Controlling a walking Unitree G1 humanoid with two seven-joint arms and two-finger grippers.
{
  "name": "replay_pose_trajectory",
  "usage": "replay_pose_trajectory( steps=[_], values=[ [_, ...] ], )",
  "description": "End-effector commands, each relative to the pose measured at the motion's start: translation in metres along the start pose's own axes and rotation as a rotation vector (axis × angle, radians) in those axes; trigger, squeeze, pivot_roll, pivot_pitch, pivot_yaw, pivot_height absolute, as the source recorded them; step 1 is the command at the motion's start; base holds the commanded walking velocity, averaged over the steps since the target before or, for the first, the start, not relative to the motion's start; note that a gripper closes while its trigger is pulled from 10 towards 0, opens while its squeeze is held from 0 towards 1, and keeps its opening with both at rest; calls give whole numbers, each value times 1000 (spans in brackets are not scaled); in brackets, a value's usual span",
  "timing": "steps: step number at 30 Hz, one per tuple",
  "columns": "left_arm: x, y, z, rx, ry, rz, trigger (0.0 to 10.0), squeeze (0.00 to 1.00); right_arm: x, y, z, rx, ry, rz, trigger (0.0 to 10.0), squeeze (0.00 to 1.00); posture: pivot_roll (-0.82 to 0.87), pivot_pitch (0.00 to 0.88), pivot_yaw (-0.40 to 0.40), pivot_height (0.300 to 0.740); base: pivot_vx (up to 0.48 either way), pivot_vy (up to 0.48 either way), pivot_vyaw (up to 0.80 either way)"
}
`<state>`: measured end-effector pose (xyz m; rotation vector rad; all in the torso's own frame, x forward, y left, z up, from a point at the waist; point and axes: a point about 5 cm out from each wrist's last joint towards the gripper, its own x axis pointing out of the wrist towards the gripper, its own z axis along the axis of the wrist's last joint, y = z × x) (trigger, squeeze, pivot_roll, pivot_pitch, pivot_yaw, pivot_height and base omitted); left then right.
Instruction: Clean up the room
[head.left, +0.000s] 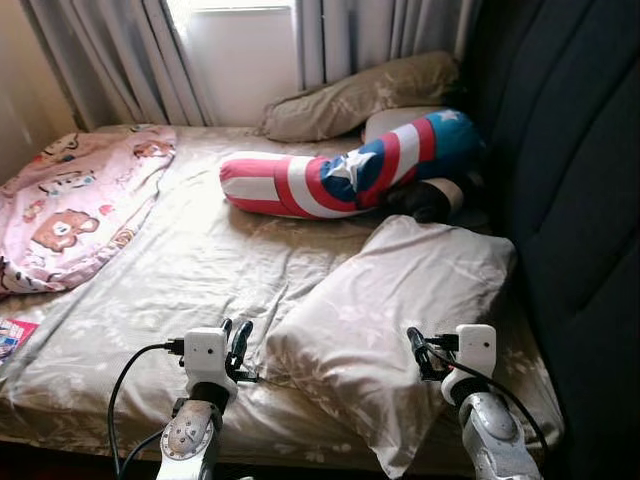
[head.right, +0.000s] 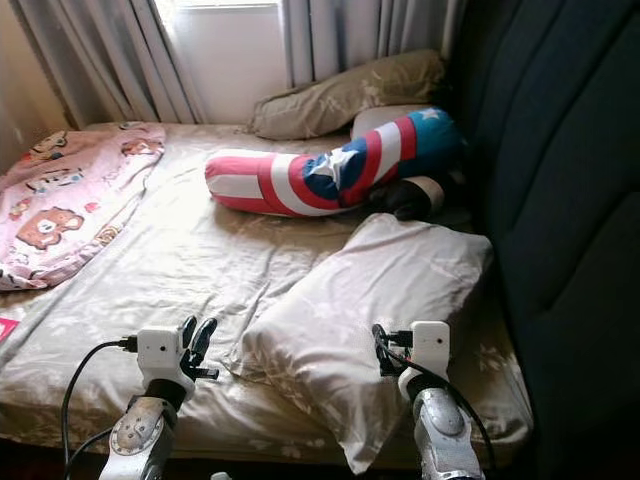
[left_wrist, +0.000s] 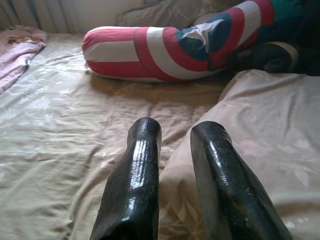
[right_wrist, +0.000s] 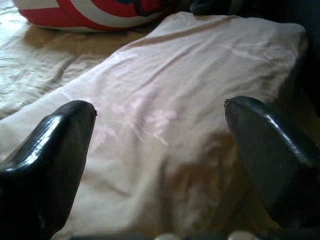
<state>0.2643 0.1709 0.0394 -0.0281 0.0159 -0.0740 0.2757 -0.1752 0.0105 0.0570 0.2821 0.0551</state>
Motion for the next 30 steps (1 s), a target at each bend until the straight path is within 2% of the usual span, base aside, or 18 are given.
replay_pose_trajectory(
  steps=[1,12,25,30],
  values=[
    [2,4,4,2,-6,4,10000,0,4,2,6,3,-5,13,10000,0,-92,0,46,662,0,0,0],
    [5,3,6,2,-8,0,10000,0,1,8,1,0,23,67,10000,0,-95,0,50,662,22,0,0],
    [5,3,6,3,-10,2,10000,0,0,12,-8,-30,79,98,10000,0,-90,0,50,662,290,0,0],
    [5,2,7,2,-14,-3,10000,0,-2,12,-19,-64,158,101,10000,0,-91,0,55,662,189,0,0]
  ],
)
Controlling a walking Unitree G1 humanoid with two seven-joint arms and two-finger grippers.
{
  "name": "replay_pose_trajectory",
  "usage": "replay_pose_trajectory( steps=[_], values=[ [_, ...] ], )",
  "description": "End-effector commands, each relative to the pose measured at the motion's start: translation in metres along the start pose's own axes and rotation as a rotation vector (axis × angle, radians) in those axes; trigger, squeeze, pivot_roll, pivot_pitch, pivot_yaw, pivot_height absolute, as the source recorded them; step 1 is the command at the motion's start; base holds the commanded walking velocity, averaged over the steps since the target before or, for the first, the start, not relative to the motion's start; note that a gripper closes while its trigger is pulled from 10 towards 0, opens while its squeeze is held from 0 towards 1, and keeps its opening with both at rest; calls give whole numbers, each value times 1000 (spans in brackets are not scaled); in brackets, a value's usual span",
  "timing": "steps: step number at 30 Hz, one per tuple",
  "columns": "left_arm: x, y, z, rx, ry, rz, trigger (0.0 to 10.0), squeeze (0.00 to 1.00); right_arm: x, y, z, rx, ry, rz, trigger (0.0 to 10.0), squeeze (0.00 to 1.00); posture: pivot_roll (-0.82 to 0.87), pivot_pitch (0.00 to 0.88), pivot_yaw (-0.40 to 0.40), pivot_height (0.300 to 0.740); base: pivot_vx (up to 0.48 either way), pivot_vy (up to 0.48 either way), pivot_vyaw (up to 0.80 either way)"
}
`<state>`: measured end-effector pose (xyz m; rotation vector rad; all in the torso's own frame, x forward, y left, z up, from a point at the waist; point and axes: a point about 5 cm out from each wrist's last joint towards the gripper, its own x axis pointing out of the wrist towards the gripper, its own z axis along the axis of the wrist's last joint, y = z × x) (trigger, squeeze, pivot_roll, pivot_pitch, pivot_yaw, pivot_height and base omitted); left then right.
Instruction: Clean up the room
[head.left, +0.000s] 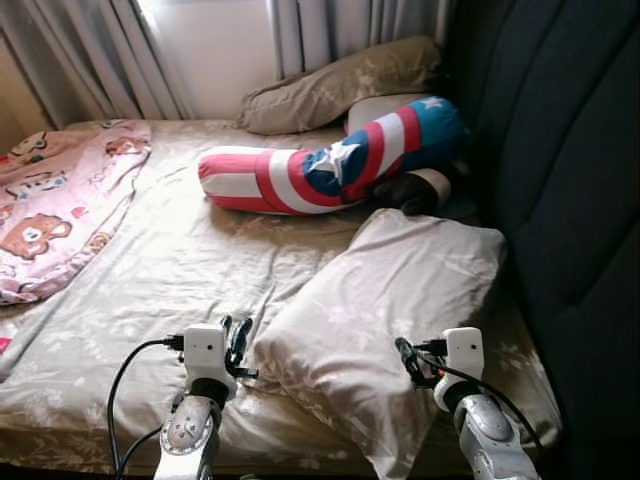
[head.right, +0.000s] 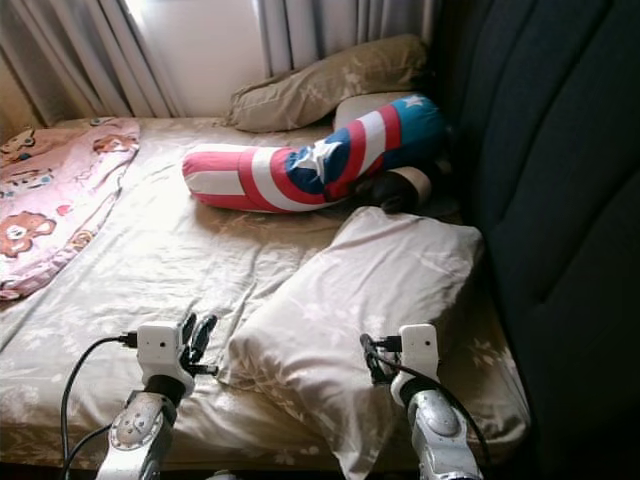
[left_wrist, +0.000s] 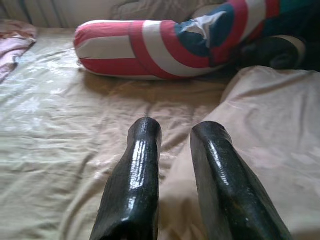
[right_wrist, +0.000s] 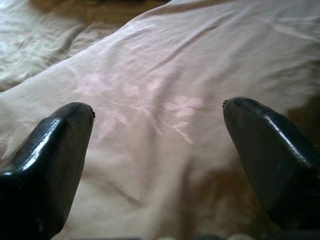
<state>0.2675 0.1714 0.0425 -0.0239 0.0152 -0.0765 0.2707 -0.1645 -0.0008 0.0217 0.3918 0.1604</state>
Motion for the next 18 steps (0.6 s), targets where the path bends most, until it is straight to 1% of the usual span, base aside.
replay_pose_trajectory(
  steps=[1,3,7,8,10,12,14,18],
  values=[
    [2,2,4,-2,-14,-2,10000,0,0,2,-8,-22,60,2,10000,0,-91,0,55,662,0,0,0],
    [3,0,5,-6,-17,-9,10000,0,1,1,-16,-38,113,-12,10000,0,-89,0,56,662,0,0,0],
    [3,0,5,-6,-17,-10,10000,0,2,1,-18,-40,132,-16,10000,0,-89,0,56,662,0,0,0],
    [3,0,5,-6,-18,-11,10000,0,3,-1,-19,-11,156,-44,10000,1000,-81,0,60,662,0,0,0],
    [3,1,6,-4,-19,-11,10000,0,6,-4,-22,47,209,-96,10000,1000,-68,0,65,662,0,0,0],
    [3,3,8,0,-21,-13,10000,0,9,-6,-20,117,232,-140,10000,1000,-55,0,70,662,0,0,0],
    [3,4,8,3,-23,-14,10000,0,11,-7,-19,135,231,-155,10000,1000,-49,0,72,662,0,0,0],
    [2,7,12,10,-29,-14,10000,0,13,-16,-13,218,220,-273,10000,1000,-31,0,79,662,0,0,0]
  ],
)
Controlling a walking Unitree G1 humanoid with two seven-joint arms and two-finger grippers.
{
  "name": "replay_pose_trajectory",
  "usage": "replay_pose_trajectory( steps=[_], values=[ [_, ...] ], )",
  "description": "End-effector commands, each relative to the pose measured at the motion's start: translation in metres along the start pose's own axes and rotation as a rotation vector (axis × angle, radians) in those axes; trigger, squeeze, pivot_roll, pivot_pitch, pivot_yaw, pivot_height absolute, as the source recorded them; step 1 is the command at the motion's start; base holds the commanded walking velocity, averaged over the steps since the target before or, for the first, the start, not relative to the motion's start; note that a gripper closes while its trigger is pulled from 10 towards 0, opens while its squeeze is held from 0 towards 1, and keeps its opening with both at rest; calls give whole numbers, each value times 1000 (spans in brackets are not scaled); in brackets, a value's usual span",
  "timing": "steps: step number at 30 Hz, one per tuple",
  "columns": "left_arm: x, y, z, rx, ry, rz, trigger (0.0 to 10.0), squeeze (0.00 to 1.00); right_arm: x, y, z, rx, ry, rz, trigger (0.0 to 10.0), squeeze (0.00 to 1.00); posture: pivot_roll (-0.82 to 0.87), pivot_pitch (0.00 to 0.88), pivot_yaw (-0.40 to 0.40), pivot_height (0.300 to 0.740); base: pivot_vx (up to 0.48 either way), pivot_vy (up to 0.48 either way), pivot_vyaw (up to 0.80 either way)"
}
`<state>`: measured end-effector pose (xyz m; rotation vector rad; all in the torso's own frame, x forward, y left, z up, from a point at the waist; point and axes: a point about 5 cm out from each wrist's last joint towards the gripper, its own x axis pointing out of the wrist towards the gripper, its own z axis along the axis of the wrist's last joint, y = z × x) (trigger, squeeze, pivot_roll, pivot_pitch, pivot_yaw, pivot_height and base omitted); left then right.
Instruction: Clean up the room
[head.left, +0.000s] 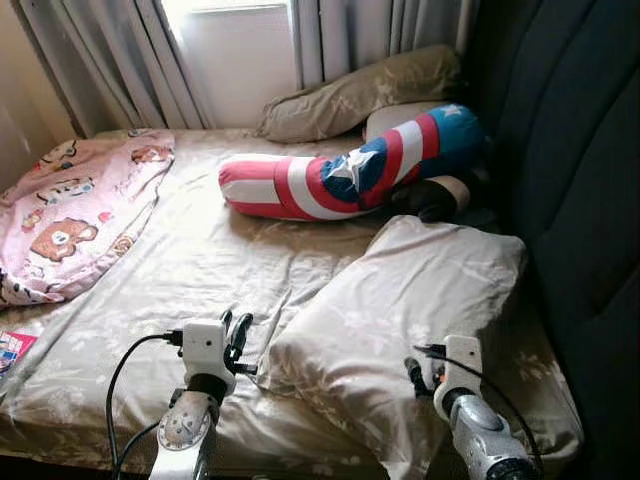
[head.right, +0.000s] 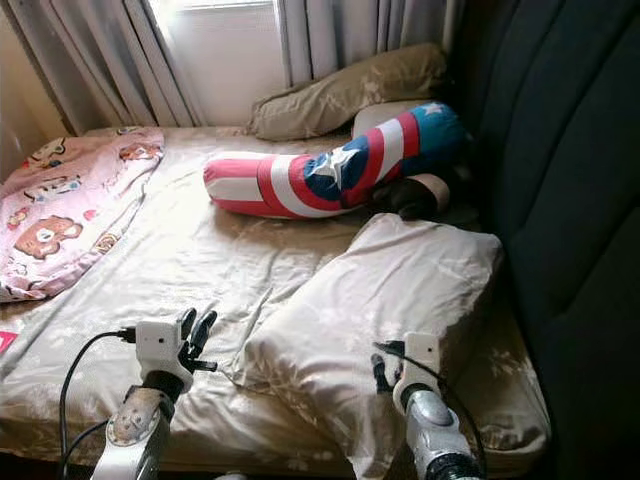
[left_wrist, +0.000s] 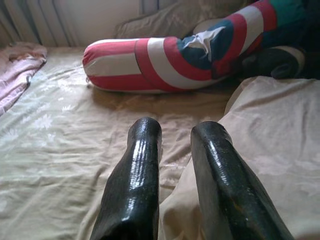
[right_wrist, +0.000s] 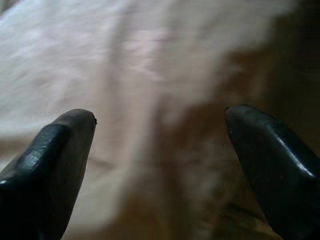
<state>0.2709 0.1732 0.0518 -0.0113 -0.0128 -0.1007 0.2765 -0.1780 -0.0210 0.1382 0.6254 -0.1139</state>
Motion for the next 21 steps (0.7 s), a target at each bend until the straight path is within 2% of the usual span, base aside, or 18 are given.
replay_pose_trajectory(
  steps=[1,5,8,9,10,11,21],
  values=[
    [-1,6,2,-3,-2,10,10000,0,2,-1,5,50,-2,-37,10000,1000,-29,0,81,662,0,0,0],
    [-4,8,2,4,3,1,10000,0,3,-4,7,124,5,-69,10000,1000,-31,0,97,662,0,0,0],
    [-5,6,2,6,8,-9,10000,0,3,-1,1,199,57,-36,10000,1000,-28,0,102,662,0,0,0],
    [-5,5,3,5,8,-13,10000,0,3,2,-3,226,79,-1,10000,894,-25,0,104,662,0,0,0],
    [-5,5,3,5,8,-13,10000,0,3,2,-3,226,79,-1,10000,894,-25,0,104,662,0,0,0],
    [-5,4,4,5,7,-17,10000,0,3,3,-4,222,78,4,10000,0,-18,0,104,662,0,0,0],
    [-13,6,9,15,1,-27,10000,0,0,2,-15,244,120,15,10000,0,13,0,110,662,0,0,0]
  ],
)
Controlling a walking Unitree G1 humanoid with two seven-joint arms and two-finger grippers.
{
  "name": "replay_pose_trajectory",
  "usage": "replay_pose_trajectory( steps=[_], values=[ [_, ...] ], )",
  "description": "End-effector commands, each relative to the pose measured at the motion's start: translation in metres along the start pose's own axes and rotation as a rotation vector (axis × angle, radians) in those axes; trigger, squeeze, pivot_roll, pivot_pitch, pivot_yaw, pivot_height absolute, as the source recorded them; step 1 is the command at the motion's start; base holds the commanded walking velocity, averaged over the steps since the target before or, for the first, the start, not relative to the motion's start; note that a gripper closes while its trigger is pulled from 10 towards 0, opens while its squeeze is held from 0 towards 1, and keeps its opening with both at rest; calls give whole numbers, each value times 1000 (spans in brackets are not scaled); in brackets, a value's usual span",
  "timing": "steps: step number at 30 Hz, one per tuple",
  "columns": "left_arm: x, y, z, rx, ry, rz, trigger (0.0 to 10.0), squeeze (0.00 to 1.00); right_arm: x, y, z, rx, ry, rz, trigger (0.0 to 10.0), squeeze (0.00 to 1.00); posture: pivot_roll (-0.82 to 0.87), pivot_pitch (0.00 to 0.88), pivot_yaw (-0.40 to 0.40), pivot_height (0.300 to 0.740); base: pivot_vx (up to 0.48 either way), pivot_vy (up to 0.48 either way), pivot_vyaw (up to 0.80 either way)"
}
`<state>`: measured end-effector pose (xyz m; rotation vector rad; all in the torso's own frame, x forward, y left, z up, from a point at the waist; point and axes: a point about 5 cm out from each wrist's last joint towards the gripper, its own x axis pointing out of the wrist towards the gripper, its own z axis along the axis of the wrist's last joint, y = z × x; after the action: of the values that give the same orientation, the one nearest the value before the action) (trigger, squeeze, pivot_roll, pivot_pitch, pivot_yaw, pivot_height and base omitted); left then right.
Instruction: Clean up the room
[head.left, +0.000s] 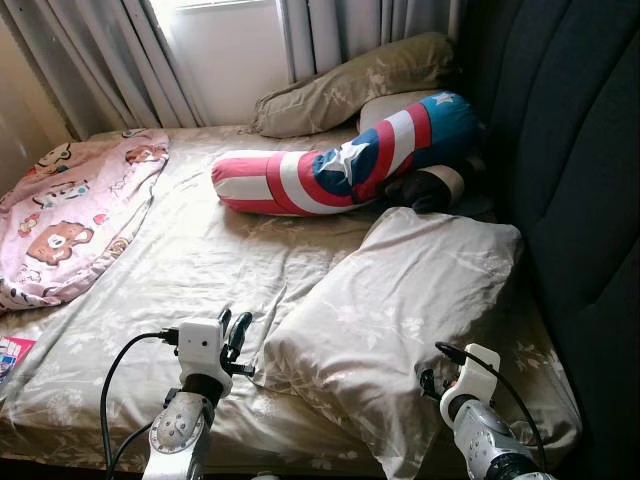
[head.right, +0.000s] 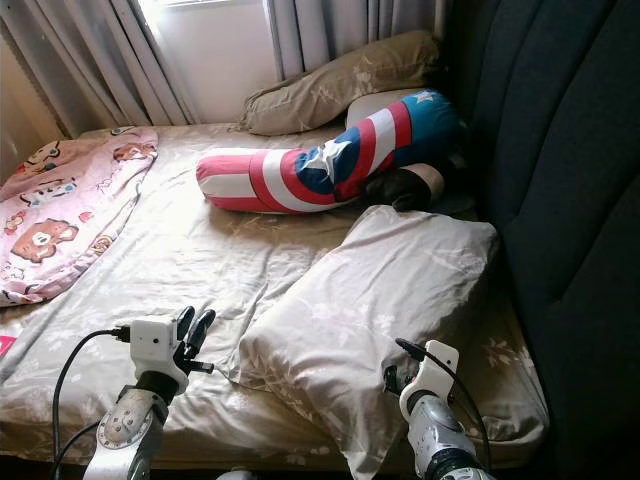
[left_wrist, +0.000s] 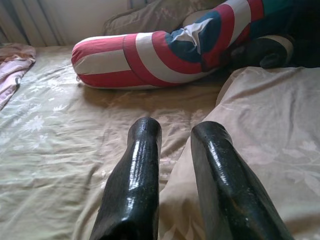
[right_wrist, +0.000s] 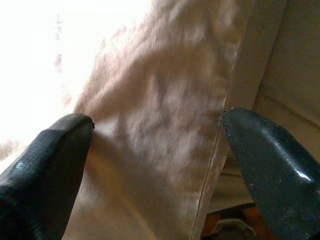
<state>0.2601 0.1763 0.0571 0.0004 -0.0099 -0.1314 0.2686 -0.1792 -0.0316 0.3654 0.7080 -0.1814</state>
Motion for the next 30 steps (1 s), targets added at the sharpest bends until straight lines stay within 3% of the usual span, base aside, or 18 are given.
replay_pose_trajectory(
  steps=[1,8,18,19,20,30],
  values=[
    [-5,5,4,6,-2,4,10000,0,0,5,-7,12,43,23,10000,0,22,0,112,662,0,0,0],
    [-16,9,8,16,6,8,10000,0,-1,13,-19,17,90,86,10000,0,59,7,119,662,0,0,0],
    [-27,12,19,34,13,13,10000,0,-1,14,-20,3,86,49,10000,0,104,55,127,662,0,0,0],
    [-27,12,20,33,12,12,10000,0,-1,13,-19,-4,85,40,2039,0,106,60,126,662,0,0,0],
    [-27,11,21,32,12,12,10000,0,-1,12,-19,-7,84,35,0,0,106,60,126,662,0,0,0],
    [-33,11,26,29,19,20,10000,0,-1,20,-24,-1,108,92,0,0,126,86,116,662,0,0,0]
  ],
)
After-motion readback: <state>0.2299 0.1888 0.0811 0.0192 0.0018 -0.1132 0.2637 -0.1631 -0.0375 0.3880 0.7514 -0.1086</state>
